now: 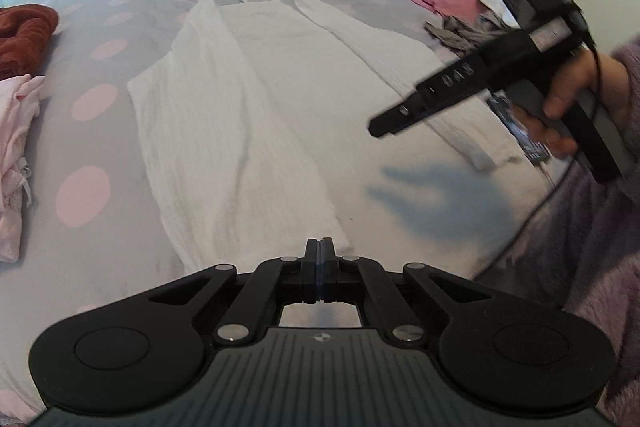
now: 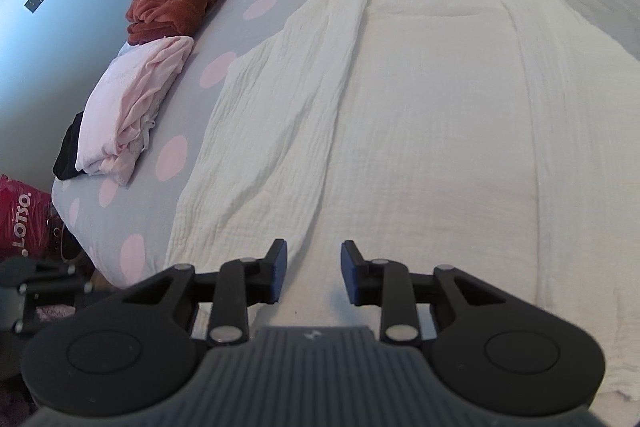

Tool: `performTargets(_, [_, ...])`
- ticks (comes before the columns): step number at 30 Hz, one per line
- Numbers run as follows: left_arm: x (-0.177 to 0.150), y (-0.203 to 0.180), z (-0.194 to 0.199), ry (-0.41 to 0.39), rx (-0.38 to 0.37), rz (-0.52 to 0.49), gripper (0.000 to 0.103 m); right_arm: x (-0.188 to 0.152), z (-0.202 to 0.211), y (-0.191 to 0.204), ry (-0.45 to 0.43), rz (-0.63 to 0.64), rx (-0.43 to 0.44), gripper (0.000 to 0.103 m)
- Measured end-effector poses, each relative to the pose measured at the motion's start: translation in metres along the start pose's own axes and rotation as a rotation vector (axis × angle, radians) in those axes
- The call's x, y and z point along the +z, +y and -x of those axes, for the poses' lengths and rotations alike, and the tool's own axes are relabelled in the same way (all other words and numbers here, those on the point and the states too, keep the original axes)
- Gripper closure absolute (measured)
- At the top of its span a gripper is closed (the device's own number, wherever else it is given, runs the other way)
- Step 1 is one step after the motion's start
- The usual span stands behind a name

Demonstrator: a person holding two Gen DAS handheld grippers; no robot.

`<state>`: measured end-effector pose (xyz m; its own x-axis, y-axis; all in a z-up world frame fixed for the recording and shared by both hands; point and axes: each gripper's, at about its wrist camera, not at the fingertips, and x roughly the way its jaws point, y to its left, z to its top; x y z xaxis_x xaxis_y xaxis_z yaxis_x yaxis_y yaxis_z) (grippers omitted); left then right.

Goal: Fold clothes

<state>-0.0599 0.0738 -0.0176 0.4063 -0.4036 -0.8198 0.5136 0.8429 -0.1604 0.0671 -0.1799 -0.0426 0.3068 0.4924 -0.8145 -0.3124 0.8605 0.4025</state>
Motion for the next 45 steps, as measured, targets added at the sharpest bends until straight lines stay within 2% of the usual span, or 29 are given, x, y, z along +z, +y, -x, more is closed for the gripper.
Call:
performTargets(7, [-0.035,-0.046,0.004,0.135,-0.076,-0.125,0.103,-0.026,0.034,0.012,0.067,0.127,-0.025,0.068])
performTargets(9, [-0.040,-0.050,0.000,0.151,-0.067,-0.139,0.103,-0.038,0.045,0.010,0.091,0.177,-0.046,0.061])
performTargets(11, [-0.041,-0.051,-0.004,0.162,-0.068,-0.145,0.078,-0.051,0.053,0.003,0.114,0.210,-0.079,0.058])
performTargets(12, [-0.041,-0.052,-0.006,0.168,-0.071,-0.148,0.043,-0.057,0.055,-0.001,0.125,0.220,-0.098,0.057])
performTargets(13, [-0.040,-0.053,-0.008,0.173,-0.073,-0.150,0.030,-0.063,0.058,-0.007,0.136,0.225,-0.119,0.056])
performTargets(16, [-0.039,-0.056,-0.014,0.190,-0.081,-0.156,0.039,-0.075,0.062,-0.022,0.157,0.201,-0.154,0.056])
performTargets(20, [-0.037,-0.059,-0.022,0.212,-0.091,-0.165,0.040,-0.085,0.069,-0.031,0.142,0.181,-0.160,0.054])
performTargets(21, [-0.036,-0.060,-0.024,0.217,-0.094,-0.167,0.044,-0.086,0.070,-0.033,0.139,0.180,-0.160,0.052])
performTargets(22, [-0.035,-0.061,-0.026,0.223,-0.102,-0.169,0.063,-0.088,0.072,-0.035,0.136,0.177,-0.159,0.052])
performTargets(23, [-0.032,-0.062,-0.028,0.230,-0.114,-0.172,0.078,-0.088,0.073,-0.037,0.133,0.172,-0.161,0.052])
performTargets(24, [-0.030,-0.064,-0.030,0.236,-0.126,-0.175,0.101,-0.089,0.075,-0.041,0.128,0.162,-0.170,0.052])
performTargets(25, [-0.026,-0.066,-0.032,0.235,-0.134,-0.183,0.103,-0.088,0.077,-0.046,0.121,0.150,-0.182,0.052])
performTargets(31, [0.016,-0.079,-0.045,0.185,-0.136,-0.218,0.103,-0.082,0.091,-0.091,0.068,0.018,-0.272,0.052])
performTargets(35, [0.054,-0.083,-0.061,0.164,-0.156,-0.220,0.102,-0.079,0.098,-0.121,0.057,-0.066,-0.300,0.052])
performTargets(38, [0.086,-0.088,-0.076,0.156,-0.174,-0.225,0.100,-0.079,0.099,-0.139,0.091,-0.083,-0.322,0.053])
performTargets(40, [0.108,-0.091,-0.086,0.149,-0.187,-0.228,0.087,-0.081,0.099,-0.147,0.126,-0.072,-0.339,0.053])
performTargets(42, [0.133,-0.097,-0.099,0.140,-0.203,-0.224,0.080,-0.085,0.098,-0.154,0.166,-0.061,-0.349,0.053])
performTargets(45, [0.170,-0.105,-0.126,0.142,-0.241,-0.184,0.080,-0.095,0.098,-0.166,0.227,-0.074,-0.339,0.053])
